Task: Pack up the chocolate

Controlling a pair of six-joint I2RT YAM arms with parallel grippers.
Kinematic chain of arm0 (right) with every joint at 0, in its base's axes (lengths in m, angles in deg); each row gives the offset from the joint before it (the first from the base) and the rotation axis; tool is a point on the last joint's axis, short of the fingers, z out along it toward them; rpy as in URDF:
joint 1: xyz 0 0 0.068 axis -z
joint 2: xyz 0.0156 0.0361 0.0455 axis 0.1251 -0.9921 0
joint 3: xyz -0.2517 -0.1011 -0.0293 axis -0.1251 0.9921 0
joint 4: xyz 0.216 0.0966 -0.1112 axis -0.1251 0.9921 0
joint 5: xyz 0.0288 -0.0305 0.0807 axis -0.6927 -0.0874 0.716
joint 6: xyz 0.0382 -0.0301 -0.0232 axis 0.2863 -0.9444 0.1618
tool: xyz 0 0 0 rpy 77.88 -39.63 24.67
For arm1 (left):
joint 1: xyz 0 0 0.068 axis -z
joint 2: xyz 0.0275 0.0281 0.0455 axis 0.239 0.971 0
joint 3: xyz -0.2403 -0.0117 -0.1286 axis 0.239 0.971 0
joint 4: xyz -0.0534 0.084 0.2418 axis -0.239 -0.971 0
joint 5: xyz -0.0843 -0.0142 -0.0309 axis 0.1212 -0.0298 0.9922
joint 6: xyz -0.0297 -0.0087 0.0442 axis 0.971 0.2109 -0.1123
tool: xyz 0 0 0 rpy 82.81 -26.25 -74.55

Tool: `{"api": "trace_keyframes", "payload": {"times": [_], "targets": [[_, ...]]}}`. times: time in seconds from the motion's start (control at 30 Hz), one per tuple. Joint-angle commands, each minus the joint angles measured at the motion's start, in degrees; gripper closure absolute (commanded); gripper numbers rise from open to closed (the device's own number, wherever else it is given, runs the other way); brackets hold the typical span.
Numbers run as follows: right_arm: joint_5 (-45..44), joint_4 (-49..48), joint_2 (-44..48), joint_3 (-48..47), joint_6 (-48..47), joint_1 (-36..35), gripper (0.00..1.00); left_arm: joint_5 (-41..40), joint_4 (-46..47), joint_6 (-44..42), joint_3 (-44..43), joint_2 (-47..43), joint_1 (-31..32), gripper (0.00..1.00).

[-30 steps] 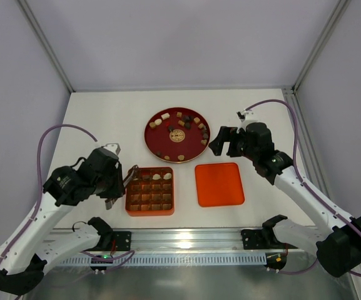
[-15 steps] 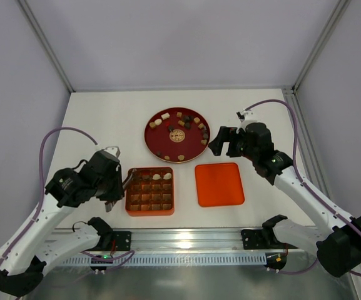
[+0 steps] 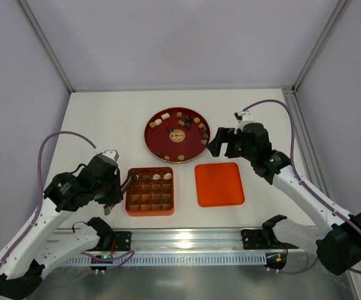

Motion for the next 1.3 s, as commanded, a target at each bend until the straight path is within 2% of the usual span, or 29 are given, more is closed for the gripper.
{"api": "trace_keyframes", "payload": {"times": [0.0,0.57,0.73,1.27], "targets": [[-0.87,-2.04,-0.27,-1.28,0.06,-0.48,0.0,-0.65,-16.4,0.68,0.74,-0.9,0.2,0.75],[-1.22,-2.57,-0.71,-0.92,0.41,-0.92,0.0,0.05,-17.28,-0.29,2.42,-1.25,0.2,0.74],[-1.39,-2.66,-0.89,-0.92,0.42,-1.18,0.0,0.23,-17.28,-0.29,2.59,-1.34,0.2,0.7],[-1.48,-2.57,-0.89,-0.84,0.42,-1.27,0.0,0.14,-17.19,-0.29,2.33,-1.16,0.2,0.66]]}}
